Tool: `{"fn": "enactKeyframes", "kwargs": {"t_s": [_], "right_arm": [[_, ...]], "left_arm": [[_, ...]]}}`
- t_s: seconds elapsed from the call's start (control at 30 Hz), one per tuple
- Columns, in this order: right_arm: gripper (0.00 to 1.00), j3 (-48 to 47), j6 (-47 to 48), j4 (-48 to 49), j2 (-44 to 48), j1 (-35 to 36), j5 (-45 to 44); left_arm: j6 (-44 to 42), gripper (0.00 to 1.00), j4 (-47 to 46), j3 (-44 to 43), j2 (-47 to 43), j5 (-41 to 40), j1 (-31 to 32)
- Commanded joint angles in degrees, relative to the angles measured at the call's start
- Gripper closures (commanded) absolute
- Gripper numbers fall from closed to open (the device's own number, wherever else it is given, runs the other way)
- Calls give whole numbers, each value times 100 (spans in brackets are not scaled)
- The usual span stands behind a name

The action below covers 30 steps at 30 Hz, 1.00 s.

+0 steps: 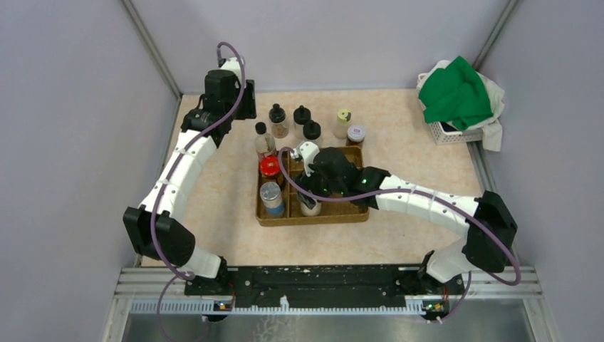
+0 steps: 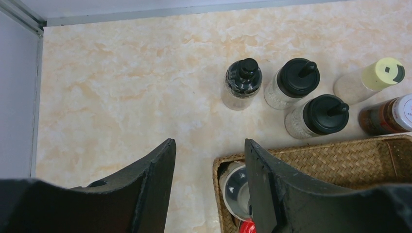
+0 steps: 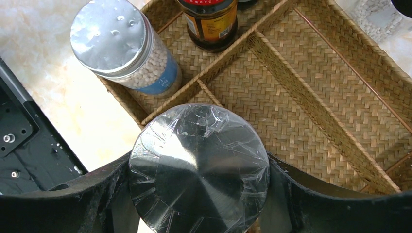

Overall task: Organize the condiment bottles
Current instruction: Place the bottle in the storage box.

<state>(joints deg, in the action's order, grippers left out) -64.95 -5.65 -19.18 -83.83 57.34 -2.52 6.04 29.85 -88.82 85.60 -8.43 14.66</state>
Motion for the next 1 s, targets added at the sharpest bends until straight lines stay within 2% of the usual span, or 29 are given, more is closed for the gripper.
{"fn": "enactKeyframes", "kwargs": {"t_s": [0.0, 0.47, 0.5, 0.6, 0.67, 0.7, 0.77, 0.97], "right_arm": [[70, -252, -77, 628, -34, 93, 82], [70, -143, -115, 968, -336, 106, 152], [67, -136, -120, 964, -343, 102, 144], [46, -171, -137, 851, -340, 103, 139], [27, -174, -145, 814, -301, 111, 124], [23, -173, -149, 792, -262, 115, 121], [18, -193, -145, 744, -195, 119, 104], [16, -396, -156, 532, 21, 130, 49]], "left_arm": [[28, 39, -99, -93, -247, 3, -33], [10, 39, -106, -57, -291, -18, -33], [11, 39, -99, -57, -298, -26, -28], [11, 39, -95, -49, -292, -19, -31], [10, 39, -106, -44, -290, -19, -33], [4, 39, -110, -48, -289, -19, -33], [4, 39, -115, -48, -294, -17, -32], [19, 39, -128, -57, -276, -8, -32]]}}
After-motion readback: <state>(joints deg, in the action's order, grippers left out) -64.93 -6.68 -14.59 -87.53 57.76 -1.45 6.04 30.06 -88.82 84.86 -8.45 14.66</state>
